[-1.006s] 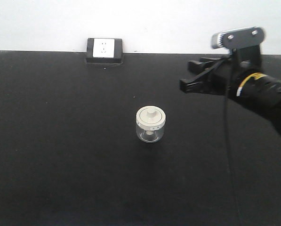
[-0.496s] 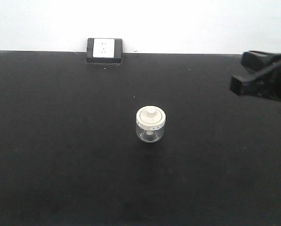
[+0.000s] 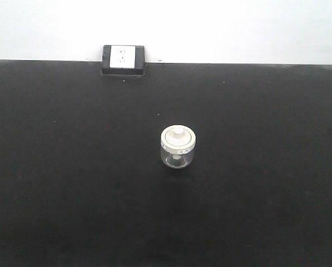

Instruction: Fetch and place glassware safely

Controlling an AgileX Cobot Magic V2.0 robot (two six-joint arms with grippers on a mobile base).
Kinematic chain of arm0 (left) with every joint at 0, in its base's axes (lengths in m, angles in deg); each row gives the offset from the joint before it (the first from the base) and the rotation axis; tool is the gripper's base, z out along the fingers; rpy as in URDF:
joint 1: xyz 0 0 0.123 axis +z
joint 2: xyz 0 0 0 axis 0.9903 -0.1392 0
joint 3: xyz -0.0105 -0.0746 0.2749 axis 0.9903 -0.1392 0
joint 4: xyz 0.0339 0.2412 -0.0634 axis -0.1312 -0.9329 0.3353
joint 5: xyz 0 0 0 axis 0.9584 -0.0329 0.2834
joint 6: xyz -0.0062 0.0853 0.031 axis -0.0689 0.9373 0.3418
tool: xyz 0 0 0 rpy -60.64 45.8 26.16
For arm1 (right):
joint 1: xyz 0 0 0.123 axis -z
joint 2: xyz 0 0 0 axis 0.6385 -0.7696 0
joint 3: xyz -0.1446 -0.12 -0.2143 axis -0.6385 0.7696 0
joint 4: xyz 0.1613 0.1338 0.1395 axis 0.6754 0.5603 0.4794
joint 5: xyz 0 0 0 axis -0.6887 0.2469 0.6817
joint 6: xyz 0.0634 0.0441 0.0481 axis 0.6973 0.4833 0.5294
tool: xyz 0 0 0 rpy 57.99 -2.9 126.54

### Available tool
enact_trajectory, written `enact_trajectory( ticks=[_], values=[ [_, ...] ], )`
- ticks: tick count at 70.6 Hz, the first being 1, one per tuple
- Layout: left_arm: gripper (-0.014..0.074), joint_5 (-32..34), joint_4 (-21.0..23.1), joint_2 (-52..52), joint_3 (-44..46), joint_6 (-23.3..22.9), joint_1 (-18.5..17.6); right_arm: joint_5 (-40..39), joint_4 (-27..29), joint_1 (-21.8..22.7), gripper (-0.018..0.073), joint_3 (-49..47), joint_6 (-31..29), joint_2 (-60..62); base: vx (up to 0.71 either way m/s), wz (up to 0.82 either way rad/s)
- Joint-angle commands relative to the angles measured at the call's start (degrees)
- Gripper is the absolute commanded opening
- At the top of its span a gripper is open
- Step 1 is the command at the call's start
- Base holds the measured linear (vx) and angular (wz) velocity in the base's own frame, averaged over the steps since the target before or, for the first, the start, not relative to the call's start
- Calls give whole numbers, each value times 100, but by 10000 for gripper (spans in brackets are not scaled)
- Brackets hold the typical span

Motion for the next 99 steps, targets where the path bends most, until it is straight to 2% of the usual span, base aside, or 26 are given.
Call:
enact_trajectory(
  ticks=[1,26,99],
  values=[
    [-7,430,45,-13,154,-38,-41,-325,-66,20,-3,82,-16,395,0,0],
    [-7,430,45,-13,154,-38,-41,430,-66,20,-3,505,-16,1529,0,0],
    [-7,430,45,-13,154,-38,-41,434,-66,20,-3,505,-16,1539,0,0]
  ],
)
